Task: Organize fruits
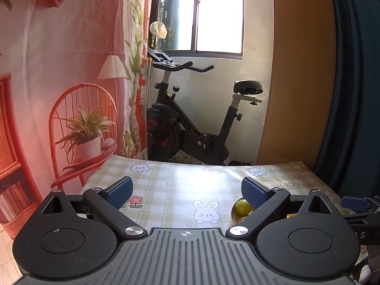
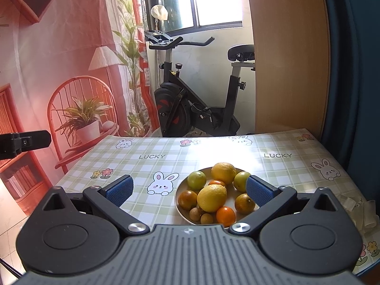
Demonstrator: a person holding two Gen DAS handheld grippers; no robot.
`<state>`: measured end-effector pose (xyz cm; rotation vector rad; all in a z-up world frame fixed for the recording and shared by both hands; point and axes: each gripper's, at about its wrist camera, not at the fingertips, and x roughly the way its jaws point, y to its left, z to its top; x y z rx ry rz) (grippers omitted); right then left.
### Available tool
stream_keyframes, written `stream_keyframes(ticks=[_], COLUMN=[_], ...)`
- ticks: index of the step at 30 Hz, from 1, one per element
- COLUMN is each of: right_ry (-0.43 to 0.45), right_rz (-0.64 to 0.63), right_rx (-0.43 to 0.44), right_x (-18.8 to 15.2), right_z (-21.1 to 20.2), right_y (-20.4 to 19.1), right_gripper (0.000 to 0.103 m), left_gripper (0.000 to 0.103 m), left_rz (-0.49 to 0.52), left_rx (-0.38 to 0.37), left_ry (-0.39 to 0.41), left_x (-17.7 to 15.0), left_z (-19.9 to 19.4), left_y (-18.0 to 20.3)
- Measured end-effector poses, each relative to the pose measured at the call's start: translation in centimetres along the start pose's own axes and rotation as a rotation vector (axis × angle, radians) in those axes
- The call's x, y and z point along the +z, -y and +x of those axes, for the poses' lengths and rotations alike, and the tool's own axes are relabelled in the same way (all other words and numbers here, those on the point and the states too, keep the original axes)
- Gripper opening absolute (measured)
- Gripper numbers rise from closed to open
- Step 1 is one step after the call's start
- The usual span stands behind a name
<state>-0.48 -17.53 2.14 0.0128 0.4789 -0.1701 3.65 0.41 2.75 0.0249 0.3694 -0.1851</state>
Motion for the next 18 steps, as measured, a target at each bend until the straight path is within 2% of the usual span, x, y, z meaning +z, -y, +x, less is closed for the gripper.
stream_keyframes(ticks=[18], right_ry=[-0.001], right_rz=[0.002], right_rx=[0.001], right_x=[0.01], right_z=[0.04], right_y=[0.02], right_gripper=[0.103], left_gripper=[0.099], left_rz=[-0.01], left_rx=[0.001], left_ry=[-0.016], left_x=[0.15], left_z=[0.48], left_y=[0.02])
